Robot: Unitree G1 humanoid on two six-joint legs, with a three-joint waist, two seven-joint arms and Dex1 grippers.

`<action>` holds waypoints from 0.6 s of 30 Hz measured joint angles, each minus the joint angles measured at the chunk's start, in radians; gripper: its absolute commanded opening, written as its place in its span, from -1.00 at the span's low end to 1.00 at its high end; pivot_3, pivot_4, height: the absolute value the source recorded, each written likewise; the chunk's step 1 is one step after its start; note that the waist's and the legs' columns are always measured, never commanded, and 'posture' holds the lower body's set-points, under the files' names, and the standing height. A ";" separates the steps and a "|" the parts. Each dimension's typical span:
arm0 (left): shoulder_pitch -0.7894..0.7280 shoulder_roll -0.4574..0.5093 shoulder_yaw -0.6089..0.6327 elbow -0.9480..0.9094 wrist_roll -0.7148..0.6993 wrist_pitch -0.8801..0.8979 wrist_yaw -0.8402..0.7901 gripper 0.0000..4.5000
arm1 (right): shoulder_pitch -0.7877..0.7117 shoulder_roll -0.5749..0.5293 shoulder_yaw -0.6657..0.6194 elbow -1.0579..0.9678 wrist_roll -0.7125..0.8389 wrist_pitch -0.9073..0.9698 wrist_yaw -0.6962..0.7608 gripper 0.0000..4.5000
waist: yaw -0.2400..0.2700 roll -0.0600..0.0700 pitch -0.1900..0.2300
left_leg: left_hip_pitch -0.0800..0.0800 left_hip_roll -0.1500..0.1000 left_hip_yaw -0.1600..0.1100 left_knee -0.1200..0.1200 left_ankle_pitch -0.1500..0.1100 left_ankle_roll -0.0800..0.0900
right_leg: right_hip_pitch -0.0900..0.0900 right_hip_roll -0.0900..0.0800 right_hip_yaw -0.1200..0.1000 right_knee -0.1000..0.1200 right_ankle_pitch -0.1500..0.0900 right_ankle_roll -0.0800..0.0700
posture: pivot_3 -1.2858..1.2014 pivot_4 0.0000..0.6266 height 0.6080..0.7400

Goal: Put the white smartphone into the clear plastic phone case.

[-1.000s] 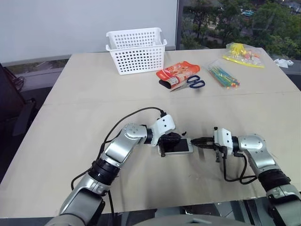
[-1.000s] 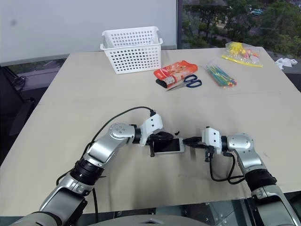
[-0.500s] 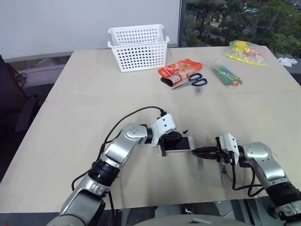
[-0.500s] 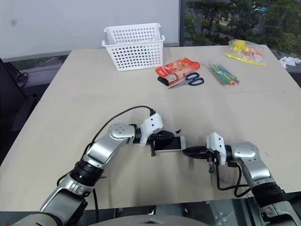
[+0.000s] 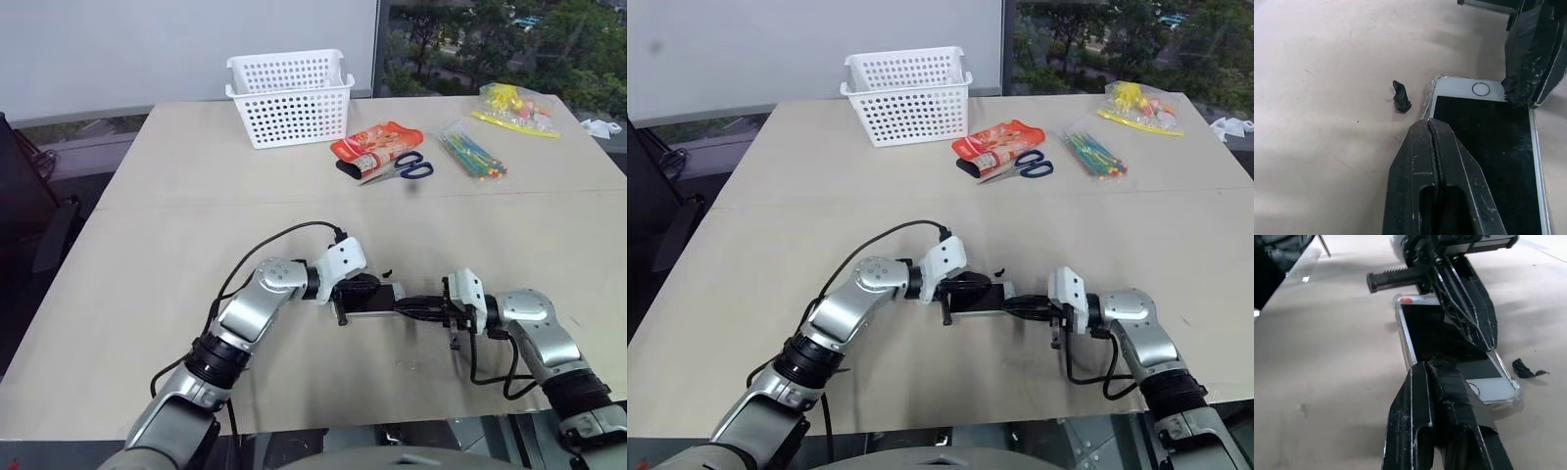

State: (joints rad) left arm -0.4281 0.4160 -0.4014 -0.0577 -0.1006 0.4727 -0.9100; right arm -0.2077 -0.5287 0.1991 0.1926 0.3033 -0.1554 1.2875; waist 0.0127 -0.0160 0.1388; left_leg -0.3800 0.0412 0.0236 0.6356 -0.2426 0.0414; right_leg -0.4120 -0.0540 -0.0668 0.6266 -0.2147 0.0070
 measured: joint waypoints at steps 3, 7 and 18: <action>0.002 -0.006 0.009 0.000 -0.009 0.001 0.003 -1.00 | -0.008 -0.007 0.016 0.016 -0.026 -0.046 0.002 -0.97 | 0.000 0.000 0.000 | 0.000 0.000 0.000 0.001 0.000 0.000 | 0.000 0.000 0.001 0.000 0.000 0.000 | 0.03 -0.52 1.00; 0.022 -0.039 0.056 -0.030 -0.085 0.015 -0.007 -1.00 | -0.017 -0.016 0.029 0.046 -0.054 -0.076 -0.003 -0.97 | 0.001 -0.001 0.001 | -0.001 -0.001 0.000 0.003 0.000 0.000 | 0.000 0.000 0.002 0.000 0.000 0.000 | 0.03 -0.52 1.00; 0.062 0.070 -0.004 -0.080 -0.076 0.043 -0.077 -1.00 | -0.054 -0.009 0.062 0.069 -0.091 -0.075 -0.041 -0.97 | -0.002 -0.004 -0.001 | 0.004 0.000 -0.005 0.006 0.000 0.000 | 0.004 0.005 0.005 0.002 0.000 0.000 | 0.03 -0.52 1.00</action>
State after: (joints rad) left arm -0.3657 0.4860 -0.4050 -0.1380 -0.1761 0.5153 -0.9866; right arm -0.2617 -0.5379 0.2612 0.2614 0.2120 -0.2300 1.2469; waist 0.0109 -0.0202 0.1382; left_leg -0.3765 0.0414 0.0191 0.6411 -0.2426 0.0411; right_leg -0.4077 -0.0493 -0.0619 0.6282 -0.2144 0.0067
